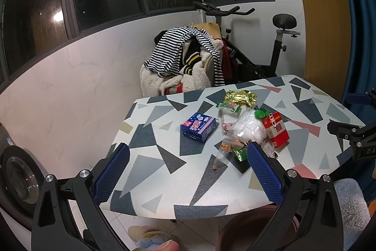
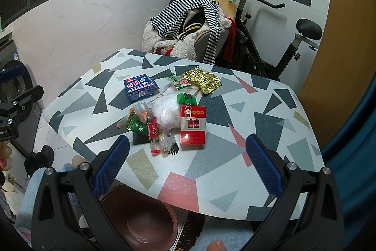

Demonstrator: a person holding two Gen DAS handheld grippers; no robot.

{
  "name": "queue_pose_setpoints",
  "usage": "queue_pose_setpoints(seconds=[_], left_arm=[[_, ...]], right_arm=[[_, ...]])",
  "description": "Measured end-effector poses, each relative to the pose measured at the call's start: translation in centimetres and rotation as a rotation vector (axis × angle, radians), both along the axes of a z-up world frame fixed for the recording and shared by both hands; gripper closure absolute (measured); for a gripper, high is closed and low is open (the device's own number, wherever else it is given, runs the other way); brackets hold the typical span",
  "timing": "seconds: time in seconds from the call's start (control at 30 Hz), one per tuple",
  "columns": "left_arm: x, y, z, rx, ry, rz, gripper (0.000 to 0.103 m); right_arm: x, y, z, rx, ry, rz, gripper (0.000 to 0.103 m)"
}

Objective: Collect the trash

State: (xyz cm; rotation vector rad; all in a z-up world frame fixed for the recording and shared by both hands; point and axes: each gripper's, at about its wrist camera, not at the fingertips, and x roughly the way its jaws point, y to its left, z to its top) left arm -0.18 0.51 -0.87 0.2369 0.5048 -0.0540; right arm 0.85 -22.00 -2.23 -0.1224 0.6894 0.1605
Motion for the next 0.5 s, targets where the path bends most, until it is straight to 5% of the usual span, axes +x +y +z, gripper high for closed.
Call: queue_pose_setpoints(seconds=[0.3,0.5], left_arm=[[0.7,1.9,-1.6,-0.177,0.05,-0.077,0.005],[1.6,2.5,-4.2,-0.159,0.116,-0.076,0.005]], right_arm=[[0.1,-0.2,-2.2,0.026,0.024,0.017,0.006],[0.6,0.1,-4.5,0.044,0.067,0.046,0.006]])
